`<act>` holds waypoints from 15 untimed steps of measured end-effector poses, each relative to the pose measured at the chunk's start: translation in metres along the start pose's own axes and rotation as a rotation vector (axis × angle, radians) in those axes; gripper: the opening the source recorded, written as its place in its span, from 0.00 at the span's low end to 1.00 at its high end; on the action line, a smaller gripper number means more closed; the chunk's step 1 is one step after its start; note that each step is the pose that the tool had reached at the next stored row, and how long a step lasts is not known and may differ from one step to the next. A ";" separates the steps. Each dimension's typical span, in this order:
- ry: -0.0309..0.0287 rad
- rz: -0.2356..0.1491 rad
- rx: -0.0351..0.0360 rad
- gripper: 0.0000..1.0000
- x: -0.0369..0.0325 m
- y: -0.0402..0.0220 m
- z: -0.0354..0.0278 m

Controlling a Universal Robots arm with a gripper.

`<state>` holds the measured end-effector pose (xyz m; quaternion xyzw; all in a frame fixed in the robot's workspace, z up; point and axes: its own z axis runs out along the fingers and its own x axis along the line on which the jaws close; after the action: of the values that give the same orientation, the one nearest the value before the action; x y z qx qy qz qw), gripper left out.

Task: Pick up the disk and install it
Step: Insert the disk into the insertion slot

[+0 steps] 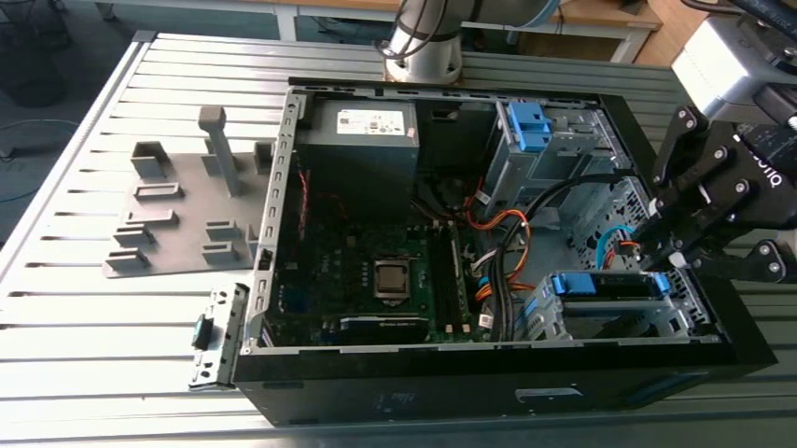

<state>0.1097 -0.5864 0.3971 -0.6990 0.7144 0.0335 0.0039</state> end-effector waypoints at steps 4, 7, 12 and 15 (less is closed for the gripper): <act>0.0001 0.000 0.0000 0.19 0.0000 0.0000 0.0000; 0.0001 0.000 0.0000 0.11 0.0000 0.0000 0.0000; 0.0003 0.000 0.0000 0.11 0.0000 0.0000 0.0000; 0.0003 0.000 0.0000 0.11 0.0000 0.0000 0.0000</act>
<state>0.1096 -0.5864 0.3970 -0.6990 0.7144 0.0334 0.0038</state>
